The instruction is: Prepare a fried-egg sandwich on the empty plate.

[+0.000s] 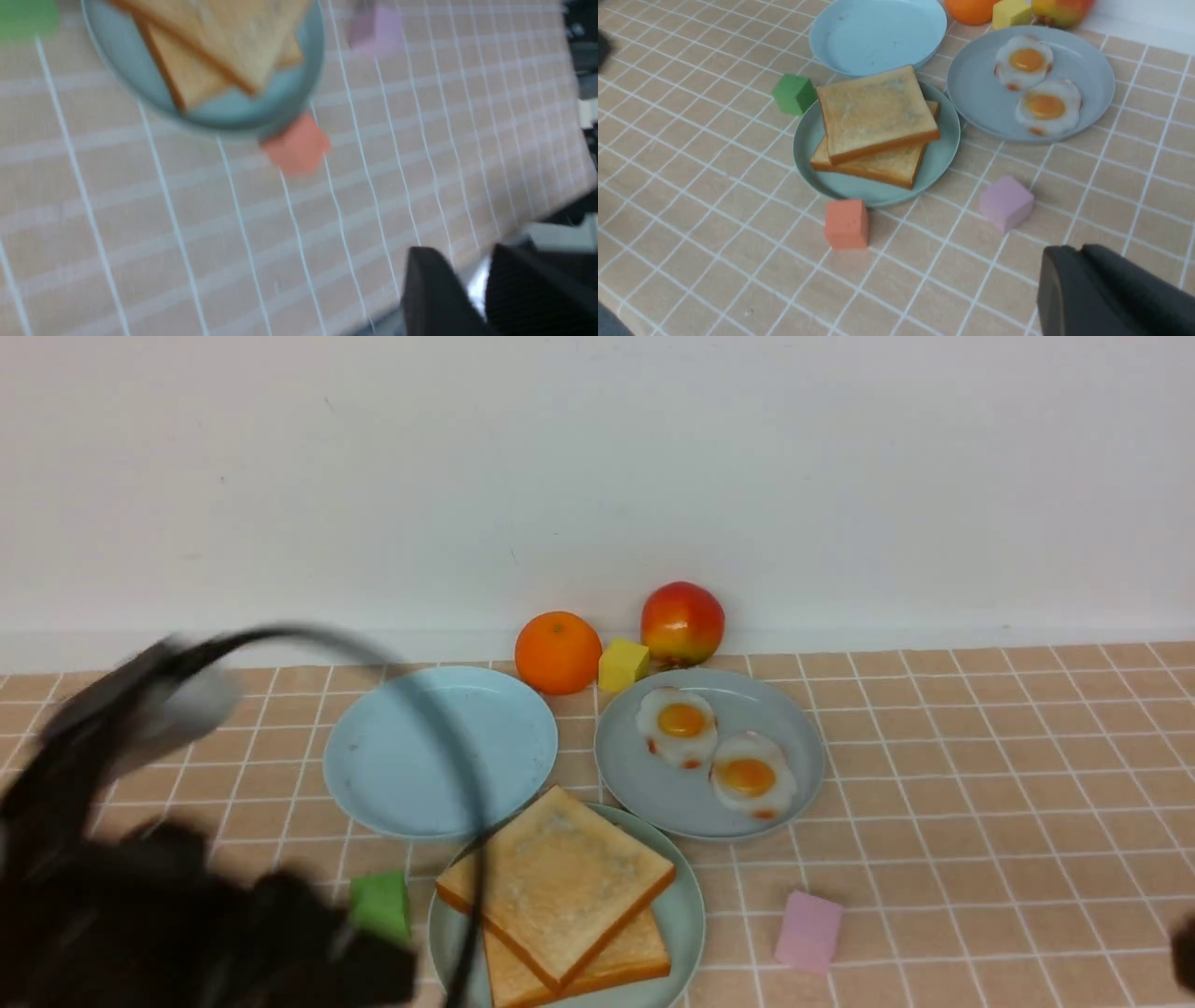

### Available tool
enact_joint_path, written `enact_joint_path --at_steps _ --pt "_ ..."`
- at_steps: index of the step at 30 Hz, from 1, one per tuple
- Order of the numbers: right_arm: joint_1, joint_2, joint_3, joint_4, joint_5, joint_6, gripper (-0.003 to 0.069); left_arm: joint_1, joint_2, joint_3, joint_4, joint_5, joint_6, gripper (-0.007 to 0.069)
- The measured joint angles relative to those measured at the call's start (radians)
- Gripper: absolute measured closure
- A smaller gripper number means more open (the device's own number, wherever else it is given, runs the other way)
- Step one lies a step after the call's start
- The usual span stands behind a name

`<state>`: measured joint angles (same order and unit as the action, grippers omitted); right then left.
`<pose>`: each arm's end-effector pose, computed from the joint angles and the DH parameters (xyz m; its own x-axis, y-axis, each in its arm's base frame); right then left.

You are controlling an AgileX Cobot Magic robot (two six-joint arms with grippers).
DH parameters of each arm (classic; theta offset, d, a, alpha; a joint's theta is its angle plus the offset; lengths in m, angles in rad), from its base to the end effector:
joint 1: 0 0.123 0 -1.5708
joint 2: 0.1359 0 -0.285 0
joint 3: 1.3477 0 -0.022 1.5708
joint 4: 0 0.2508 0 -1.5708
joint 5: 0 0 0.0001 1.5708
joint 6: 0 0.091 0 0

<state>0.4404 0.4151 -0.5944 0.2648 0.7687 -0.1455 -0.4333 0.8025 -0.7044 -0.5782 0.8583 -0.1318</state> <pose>0.0585 0.0459 0.3177 -0.4474 -0.1598 -0.8800 -0.5444 0.8293 0.1262 0.1125 -0.0935 0.3138 -0.8804 -0.1042 -0.4627 0.2325 0.7554 -0.6126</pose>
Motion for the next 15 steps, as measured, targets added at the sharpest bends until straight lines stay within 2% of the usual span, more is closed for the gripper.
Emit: enact_joint_path --at_steps 5,8,15 --pt "0.0 -0.16 0.06 -0.027 0.004 0.007 0.0594 0.0 -0.239 0.115 -0.003 0.06 -0.028 0.0638" --pt "0.0 -0.224 0.06 -0.049 0.017 0.007 0.0589 0.0 -0.347 0.155 -0.003 0.051 -0.031 0.0638" --pt "0.0 -0.288 0.06 -0.061 0.095 0.01 0.0581 0.0 -0.474 0.166 0.036 -0.103 0.03 0.0638"
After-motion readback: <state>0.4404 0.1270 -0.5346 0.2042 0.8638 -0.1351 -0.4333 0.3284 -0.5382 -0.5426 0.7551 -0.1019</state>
